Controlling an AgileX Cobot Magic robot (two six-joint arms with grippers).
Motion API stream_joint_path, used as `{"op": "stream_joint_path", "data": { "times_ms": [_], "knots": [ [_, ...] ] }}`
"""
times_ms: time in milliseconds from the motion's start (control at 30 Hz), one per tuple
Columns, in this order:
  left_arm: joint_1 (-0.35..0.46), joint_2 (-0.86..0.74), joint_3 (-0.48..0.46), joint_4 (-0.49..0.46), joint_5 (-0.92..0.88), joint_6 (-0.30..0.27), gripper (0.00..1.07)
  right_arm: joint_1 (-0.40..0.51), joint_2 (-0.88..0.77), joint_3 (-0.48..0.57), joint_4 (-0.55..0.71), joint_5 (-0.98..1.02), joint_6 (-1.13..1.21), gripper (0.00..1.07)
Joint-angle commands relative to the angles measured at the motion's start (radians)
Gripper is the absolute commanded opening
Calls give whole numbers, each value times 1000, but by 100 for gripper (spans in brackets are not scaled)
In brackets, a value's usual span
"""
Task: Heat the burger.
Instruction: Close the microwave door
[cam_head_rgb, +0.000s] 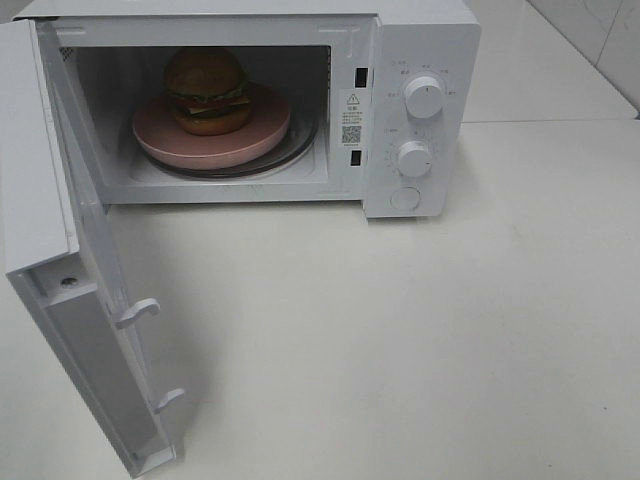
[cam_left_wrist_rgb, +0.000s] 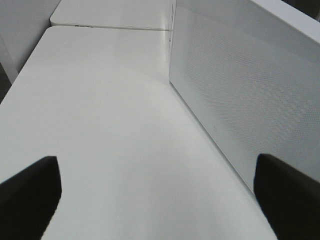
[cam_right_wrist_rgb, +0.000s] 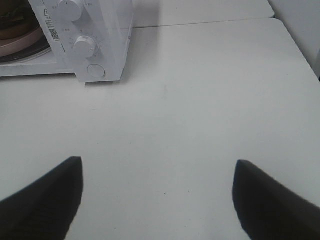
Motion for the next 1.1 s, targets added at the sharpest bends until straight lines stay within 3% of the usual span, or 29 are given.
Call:
{"op": "stream_joint_path", "data": {
  "times_ms": [33, 1100],
  "knots": [
    [2, -21, 1, -3, -4, 0, 100, -5, -25, 4, 5, 0, -5, 76],
    [2, -21, 1, -7, -4, 0, 100, -5, -25, 4, 5, 0, -5, 76]
  ]
}}
